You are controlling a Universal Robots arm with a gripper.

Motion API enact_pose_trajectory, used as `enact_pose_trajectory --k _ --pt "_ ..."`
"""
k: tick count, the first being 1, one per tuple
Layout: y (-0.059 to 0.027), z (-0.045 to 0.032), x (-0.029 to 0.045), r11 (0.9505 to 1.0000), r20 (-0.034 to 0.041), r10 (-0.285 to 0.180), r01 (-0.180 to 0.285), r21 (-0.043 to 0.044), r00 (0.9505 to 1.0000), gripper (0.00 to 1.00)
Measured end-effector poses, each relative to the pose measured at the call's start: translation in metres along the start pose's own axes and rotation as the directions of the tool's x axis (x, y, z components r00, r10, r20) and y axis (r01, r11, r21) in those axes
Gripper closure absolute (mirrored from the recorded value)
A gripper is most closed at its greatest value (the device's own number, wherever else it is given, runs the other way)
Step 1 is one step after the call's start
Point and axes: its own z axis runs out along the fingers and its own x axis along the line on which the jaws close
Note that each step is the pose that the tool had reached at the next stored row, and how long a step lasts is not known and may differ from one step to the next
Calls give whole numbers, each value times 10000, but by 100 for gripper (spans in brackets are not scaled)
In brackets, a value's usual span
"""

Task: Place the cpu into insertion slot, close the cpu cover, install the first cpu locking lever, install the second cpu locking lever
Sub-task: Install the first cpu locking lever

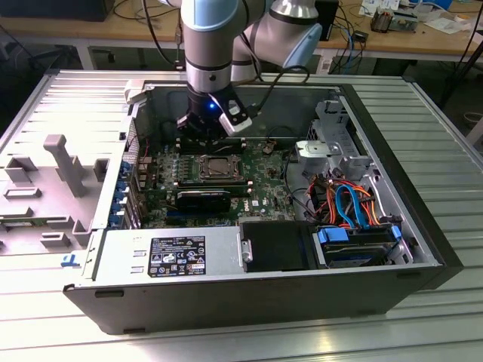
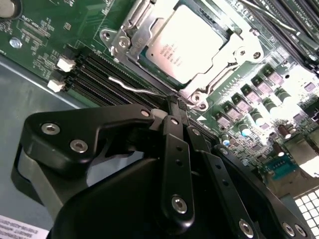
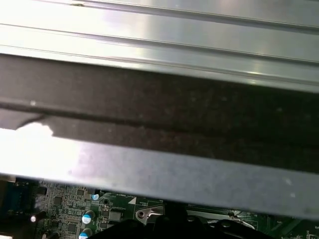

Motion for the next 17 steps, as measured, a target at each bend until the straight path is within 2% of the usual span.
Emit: enact_pose_trajectory --k 11,17 --pt "-30 40 -190 10000 -22 0 0 -3 10000 89" --pt "-32 59 -222 10000 -23 -5 5 -3 10000 89"
